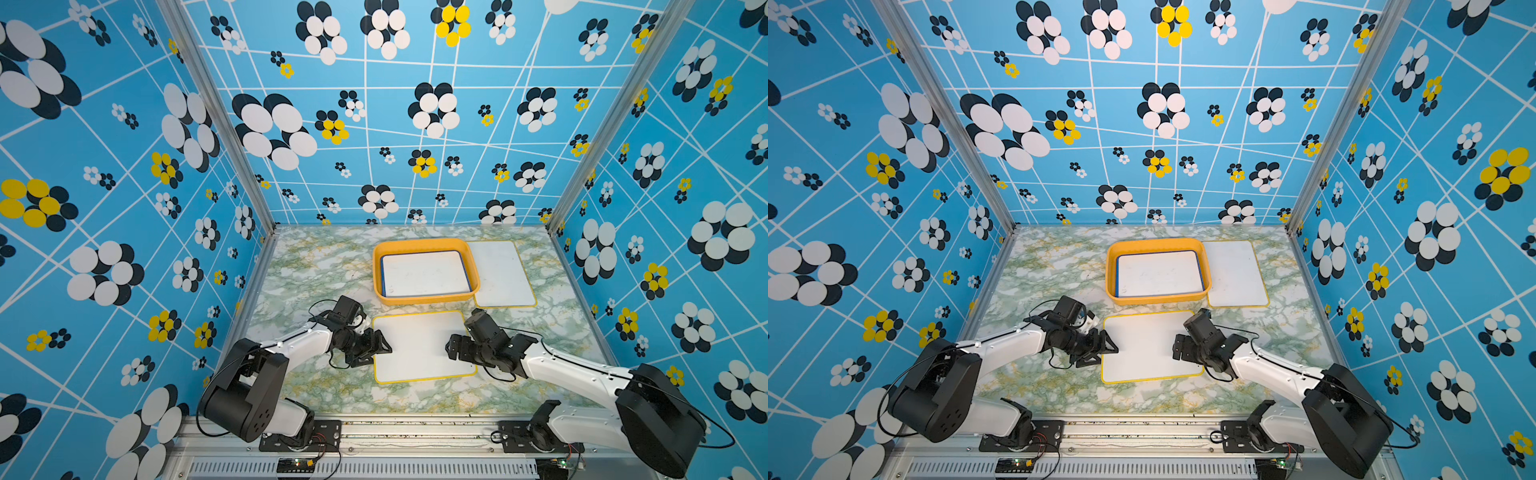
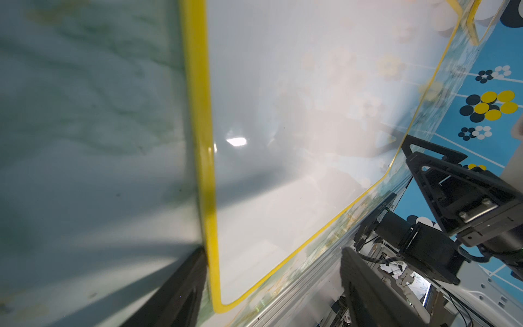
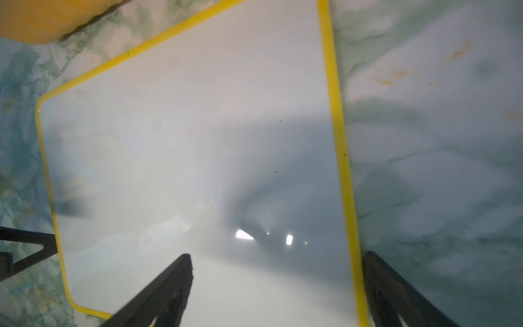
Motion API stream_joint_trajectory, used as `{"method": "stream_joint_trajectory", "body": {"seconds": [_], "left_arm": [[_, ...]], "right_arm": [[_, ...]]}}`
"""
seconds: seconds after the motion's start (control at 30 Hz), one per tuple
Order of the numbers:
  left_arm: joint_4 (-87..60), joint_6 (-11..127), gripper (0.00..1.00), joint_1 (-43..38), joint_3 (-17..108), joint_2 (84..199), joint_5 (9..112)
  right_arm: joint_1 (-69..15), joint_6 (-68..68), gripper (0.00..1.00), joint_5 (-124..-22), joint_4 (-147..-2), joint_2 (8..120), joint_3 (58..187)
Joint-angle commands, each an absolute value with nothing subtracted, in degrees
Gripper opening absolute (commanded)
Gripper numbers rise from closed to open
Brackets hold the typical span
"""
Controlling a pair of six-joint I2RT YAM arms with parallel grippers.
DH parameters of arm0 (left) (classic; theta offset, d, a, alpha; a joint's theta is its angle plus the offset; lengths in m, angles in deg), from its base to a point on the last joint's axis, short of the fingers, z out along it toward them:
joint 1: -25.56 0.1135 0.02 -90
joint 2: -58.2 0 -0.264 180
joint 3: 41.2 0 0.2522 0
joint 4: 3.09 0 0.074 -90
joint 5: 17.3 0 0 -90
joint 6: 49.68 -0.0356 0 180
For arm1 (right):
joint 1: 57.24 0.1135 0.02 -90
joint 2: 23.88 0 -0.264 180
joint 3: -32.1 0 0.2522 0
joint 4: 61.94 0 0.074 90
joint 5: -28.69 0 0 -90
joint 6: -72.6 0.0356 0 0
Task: Put the whiteboard into the storage box
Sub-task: Pick up the whiteboard at the center of the board.
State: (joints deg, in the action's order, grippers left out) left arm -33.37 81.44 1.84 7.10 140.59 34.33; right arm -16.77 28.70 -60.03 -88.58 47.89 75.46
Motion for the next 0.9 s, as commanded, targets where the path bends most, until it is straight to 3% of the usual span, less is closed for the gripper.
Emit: {"method": "stream_joint_trajectory", "body": {"seconds": [0.0, 0.4, 0.6, 0.87], "left_arm": [[-26.68, 81.33, 0.76, -0.19, 6.11, 142.76, 24.35], [-48.58, 70.74, 0.75, -3.27, 15.36, 148.2, 40.15], [-41.01, 73.63, 0.75, -4.83, 14.36, 151.15, 38.58], [-28.86, 79.27, 0.74, -3.61, 11.93, 146.05, 29.56]], "right_arm": [[-12.95, 33.73, 0.95, -78.1, -83.09, 51.28, 72.05], [-11.45, 35.9, 0.94, -78.62, -83.26, 48.76, 72.29], [-11.4, 36.9, 0.93, -78.62, -83.28, 46.82, 71.4], [-11.33, 37.66, 0.93, -79.04, -80.68, 46.08, 68.85]]}}
